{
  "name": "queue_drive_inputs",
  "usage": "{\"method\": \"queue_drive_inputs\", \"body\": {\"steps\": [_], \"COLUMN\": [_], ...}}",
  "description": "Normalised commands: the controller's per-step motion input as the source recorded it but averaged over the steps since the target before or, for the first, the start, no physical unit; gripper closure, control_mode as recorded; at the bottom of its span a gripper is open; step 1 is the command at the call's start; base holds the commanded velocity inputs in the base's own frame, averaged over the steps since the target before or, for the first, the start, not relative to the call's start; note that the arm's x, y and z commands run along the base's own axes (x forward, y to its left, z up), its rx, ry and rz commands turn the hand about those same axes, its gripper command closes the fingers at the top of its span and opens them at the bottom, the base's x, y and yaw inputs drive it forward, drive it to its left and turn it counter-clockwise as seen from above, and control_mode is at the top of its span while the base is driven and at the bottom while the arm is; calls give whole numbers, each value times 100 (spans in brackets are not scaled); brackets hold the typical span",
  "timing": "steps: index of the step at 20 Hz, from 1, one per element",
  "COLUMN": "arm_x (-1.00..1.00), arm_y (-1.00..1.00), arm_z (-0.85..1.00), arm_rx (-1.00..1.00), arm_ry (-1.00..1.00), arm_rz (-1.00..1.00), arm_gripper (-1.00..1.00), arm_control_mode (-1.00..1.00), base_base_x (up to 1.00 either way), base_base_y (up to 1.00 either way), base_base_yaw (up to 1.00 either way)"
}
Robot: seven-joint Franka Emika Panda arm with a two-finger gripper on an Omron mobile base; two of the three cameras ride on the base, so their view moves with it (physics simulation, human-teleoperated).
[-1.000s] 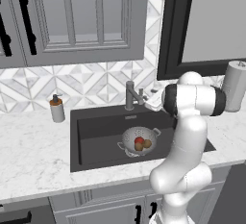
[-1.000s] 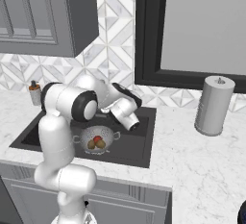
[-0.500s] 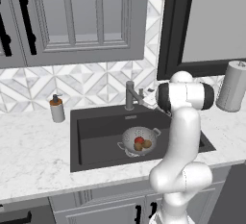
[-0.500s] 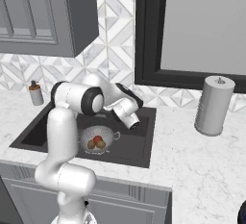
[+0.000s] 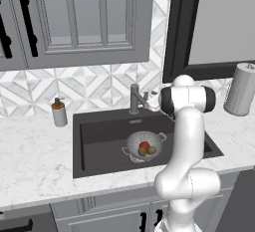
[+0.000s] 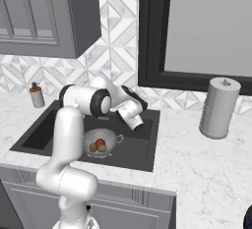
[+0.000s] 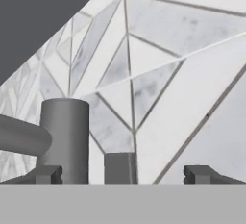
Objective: Put the colander in the sink, put the kiwi, kiwi, apple in the colander, and turn on the sink faucet and pour water over the colander.
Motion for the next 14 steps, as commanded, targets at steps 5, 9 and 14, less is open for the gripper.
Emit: {"method": "queue_drive_inputs", "body": {"steps": [5,9,14], "arm_x": [30,12,17], "arm_y": [0,6,1], "arm_z": [-23,-4,4], "arm_rx": [-1,0,0], "arm_ry": [0,0,0], "arm_rz": [-5,-5,-5], "arm_gripper": [-100,-100,-100], "arm_control_mode": [-100,-100,-100], "base_base_x": [0,0,0], "base_base_y": [0,0,0], "base_base_yaw": [0,0,0]}}
